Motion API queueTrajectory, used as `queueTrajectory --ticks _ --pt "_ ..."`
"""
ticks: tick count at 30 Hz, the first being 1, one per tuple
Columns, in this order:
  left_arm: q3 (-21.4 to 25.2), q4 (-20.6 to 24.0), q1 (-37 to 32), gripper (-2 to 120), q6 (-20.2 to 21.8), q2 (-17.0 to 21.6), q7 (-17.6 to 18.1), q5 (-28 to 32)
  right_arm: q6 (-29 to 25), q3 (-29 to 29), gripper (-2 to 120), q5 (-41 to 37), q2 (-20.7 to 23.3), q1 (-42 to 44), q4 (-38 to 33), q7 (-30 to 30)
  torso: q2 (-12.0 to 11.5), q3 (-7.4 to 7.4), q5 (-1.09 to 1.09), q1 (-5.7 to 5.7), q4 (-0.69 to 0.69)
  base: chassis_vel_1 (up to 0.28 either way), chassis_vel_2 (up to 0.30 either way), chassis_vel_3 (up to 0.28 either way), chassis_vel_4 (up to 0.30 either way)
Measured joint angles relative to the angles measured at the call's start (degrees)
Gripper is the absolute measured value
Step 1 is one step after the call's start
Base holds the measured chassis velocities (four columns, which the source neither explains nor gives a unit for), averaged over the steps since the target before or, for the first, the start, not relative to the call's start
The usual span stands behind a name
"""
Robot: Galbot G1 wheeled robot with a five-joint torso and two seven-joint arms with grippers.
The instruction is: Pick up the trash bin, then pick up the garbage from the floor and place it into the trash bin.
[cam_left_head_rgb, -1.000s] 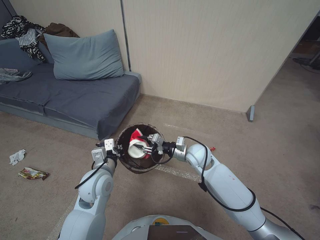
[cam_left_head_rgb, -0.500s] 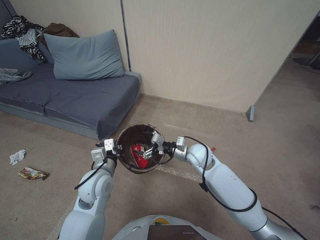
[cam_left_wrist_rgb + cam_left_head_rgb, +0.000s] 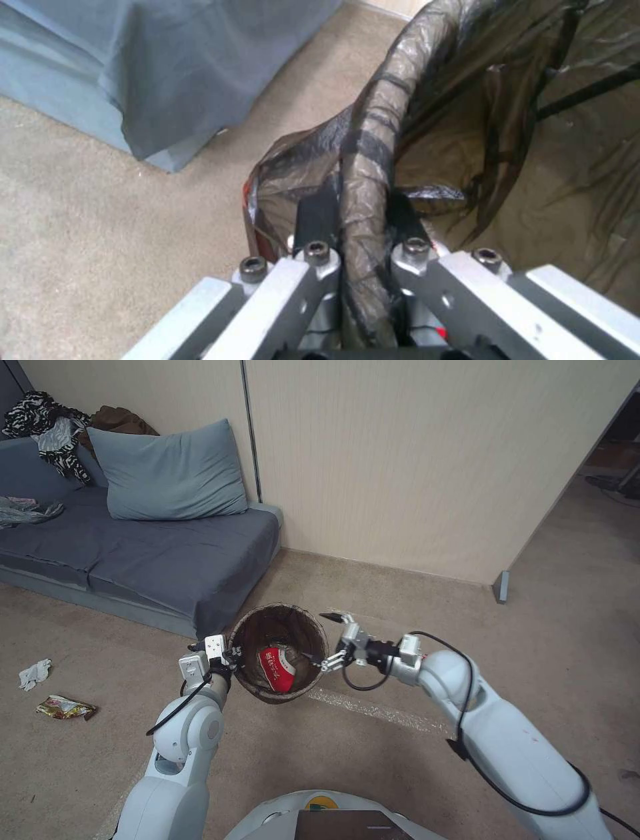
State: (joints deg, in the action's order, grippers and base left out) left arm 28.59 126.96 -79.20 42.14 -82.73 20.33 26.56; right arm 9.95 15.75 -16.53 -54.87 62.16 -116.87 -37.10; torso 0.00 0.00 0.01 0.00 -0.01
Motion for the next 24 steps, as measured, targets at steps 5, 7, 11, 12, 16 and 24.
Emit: queueTrajectory --ticks 5,7,11,12,16,24 --pt "0.17 0.41 -0.07 3 0.0 0.04 0.02 0.16 0.67 5.74 100 0.13 -0.14 5.95 -3.51 7.9 0.0 0.0 -0.01 0.0 0.01 0.0 0.0 0.0 0.0" --pt "0.23 0.51 -0.13 3 0.0 0.05 0.03 0.2 1.38 6.27 100 0.1 -0.45 6.92 -4.12 10.88 0.0 0.0 0.0 0.0 0.01 0.0 0.0 0.0 0.0" --pt "0.41 0.94 -0.55 3 0.0 0.17 0.05 0.34 7.01 7.29 100 -1.68 -4.09 10.33 -6.96 27.82 0.0 0.01 -0.01 0.0 0.02 0.0 0.0 0.0 0.0" --pt "0.43 1.02 -0.62 3 0.0 0.18 0.05 0.36 7.53 7.56 100 -1.69 -5.7 11.03 -7.38 30.93 0.0 0.01 -0.03 0.0 0.02 0.0 0.0 0.0 0.0" --pt "0.59 1.23 -0.78 3 0.0 0.19 0.05 0.41 6.2 9.27 100 2.0 -11.15 13.54 -8.28 34.74 0.0 0.01 -0.02 0.0 0.02 0.0 0.0 0.0 0.0" --pt "0.72 1.54 -0.84 3 0.0 0.15 0.05 0.42 0.81 13.61 100 10.02 -18.47 18.6 -9.29 35.26 0.0 0.0 -0.02 0.0 0.02 0.0 0.0 0.0 0.0"
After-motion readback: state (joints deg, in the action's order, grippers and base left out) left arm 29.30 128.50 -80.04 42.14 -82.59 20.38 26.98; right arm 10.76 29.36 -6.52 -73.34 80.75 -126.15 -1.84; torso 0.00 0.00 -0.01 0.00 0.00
